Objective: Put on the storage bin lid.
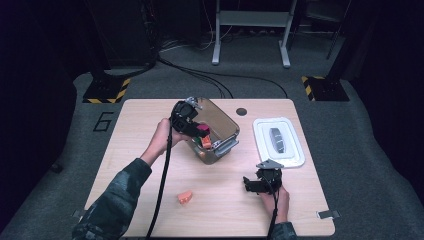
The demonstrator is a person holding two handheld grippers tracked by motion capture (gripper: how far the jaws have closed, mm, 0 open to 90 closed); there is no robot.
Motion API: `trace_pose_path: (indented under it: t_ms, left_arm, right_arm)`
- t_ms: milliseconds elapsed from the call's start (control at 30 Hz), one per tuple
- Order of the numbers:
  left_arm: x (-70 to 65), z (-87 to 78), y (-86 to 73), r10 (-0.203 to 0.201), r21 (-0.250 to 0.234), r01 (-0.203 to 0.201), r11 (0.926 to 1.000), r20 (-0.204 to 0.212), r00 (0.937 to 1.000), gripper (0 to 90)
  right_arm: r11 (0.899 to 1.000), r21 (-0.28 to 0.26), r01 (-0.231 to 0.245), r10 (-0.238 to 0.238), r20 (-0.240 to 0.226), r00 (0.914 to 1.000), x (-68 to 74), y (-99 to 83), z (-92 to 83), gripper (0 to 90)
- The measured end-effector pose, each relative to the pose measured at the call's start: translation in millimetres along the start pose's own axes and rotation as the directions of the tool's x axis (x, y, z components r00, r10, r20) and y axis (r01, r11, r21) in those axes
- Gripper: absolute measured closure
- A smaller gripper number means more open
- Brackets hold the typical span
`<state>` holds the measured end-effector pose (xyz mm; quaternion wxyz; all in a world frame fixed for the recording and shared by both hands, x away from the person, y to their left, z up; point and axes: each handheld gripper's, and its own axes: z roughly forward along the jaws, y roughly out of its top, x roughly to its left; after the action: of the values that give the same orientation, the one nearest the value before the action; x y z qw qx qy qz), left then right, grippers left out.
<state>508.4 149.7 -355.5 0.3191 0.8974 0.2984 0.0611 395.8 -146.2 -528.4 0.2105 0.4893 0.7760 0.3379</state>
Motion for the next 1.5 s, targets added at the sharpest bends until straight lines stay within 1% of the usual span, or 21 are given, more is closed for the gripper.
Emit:
trace_pose_path:
  t_ms: [67,133,167,333,533,633,733,767,833,900,933,967,1000,1033,1100,1200,1267,1367,1500]
  left_arm:
    - [-1.2,2.7,-0.2,0.0,0.006,0.0,1.0,0.011,0.9999,56.7]
    - [-2.2,5.8,-0.3,0.003,0.022,-0.004,0.9997,0.021,0.9998,56.6]
    - [-3.3,10.2,-0.7,0.003,0.037,-0.004,0.9993,0.032,0.9995,56.6]
    - [-4.7,16.5,-0.2,0.007,0.059,-0.009,0.9982,0.049,0.9988,56.6]
    - [-10.2,25.4,4.2,0.022,0.107,-0.029,0.9938,0.068,0.9975,56.6]
    - [-12.8,30.2,4.6,0.017,0.13,-0.027,0.9912,0.081,0.9966,56.6]
    - [-14.0,31.0,5.3,0.012,0.139,-0.024,0.99,0.082,0.9965,56.6]
    - [-14.1,30.9,5.6,0.022,0.157,-0.035,0.9869,0.086,0.996,56.6]
    - [-13.8,30.8,6.0,0.022,0.166,-0.034,0.9855,0.078,0.9967,56.5]
    - [-13.3,30.9,6.1,0.017,0.173,-0.031,0.9844,0.082,0.9965,56.4]
    - [-12.9,30.9,6.2,0.022,0.173,-0.036,0.9843,0.077,0.9968,56.3]
    - [-13.2,30.7,6.2,0.012,0.176,-0.026,0.984,0.077,0.997,56.1]
    - [-13.0,30.7,6.3,0.004,0.174,-0.018,0.9846,0.076,0.9971,54.6]
    - [-12.2,30.6,6.7,0.007,0.18,-0.02,0.9834,0.074,0.9972,52.3]
    - [-11.7,30.0,7.7,-0.004,0.181,-0.007,0.9834,0.061,0.9981,46.2]
    - [-13.3,25.9,8.1,0.003,0.176,-0.011,0.9844,0.045,0.999,34.6]
    - [-14.5,21.2,7.0,0.003,0.169,-0.01,0.9856,0.042,0.9991,29.1]
    - [-15.5,9.9,3.3,0.006,0.139,-0.011,0.9903,0.033,0.9994,22.2]
    - [-16.1,-3.9,-2.7,0.007,0.109,-0.01,0.994,0.022,0.9997,14.9]
  right_arm:
    - [1.0,0.0,0.0,0.0,0.0,1.0,0.0,0.0,0.0,7.6]
    - [1.0,0.0,0.0,0.0,0.0,1.0,0.0,0.0,0.0,7.7]
    - [1.0,0.0,0.0,0.0,0.0,1.0,0.0,0.0,0.0,7.6]
    - [1.0,0.0,-0.001,0.001,0.0,1.0,0.0,0.0,0.0,7.6]
    - [1.0,-0.002,0.004,-0.004,0.001,1.0,-0.3,0.2,0.3,7.7]
    - [1.0,0.0,0.0,0.0,-0.001,1.0,0.0,0.1,0.1,7.7]
    - [1.0,0.0,0.0,0.0,-0.001,1.0,0.0,0.1,0.1,7.7]
    - [1.0,0.0,0.0,0.0,-0.001,1.0,0.0,0.0,0.1,7.7]
    - [1.0,0.0,0.0,0.0,-0.001,1.0,0.0,0.1,0.1,7.7]
    - [1.0,0.0,-0.001,0.001,0.0,1.0,0.1,0.1,0.2,7.7]
    - [1.0,-0.002,0.002,-0.002,0.003,1.0,-0.2,0.2,0.3,7.7]
    - [1.0,0.0,0.003,-0.003,0.001,1.0,-0.2,0.1,0.1,7.7]
    - [1.0,0.0,0.001,-0.001,0.001,1.0,-0.1,0.1,0.1,7.7]
    - [1.0,0.0,0.001,-0.001,0.001,1.0,-0.1,0.1,0.1,7.7]
    - [1.0,0.0,0.002,-0.002,0.001,1.0,-0.1,0.1,0.1,7.7]
    - [1.0,-0.002,0.004,-0.004,0.002,1.0,-0.3,0.1,0.3,7.7]
    - [1.0,-0.002,0.004,-0.004,0.002,1.0,-0.3,0.1,0.3,7.7]
    - [1.0,-0.002,0.004,-0.004,0.001,1.0,-0.3,0.1,0.2,7.7]
    - [1.0,-0.002,0.004,-0.004,0.002,1.0,-0.3,0.0,0.3,7.7]
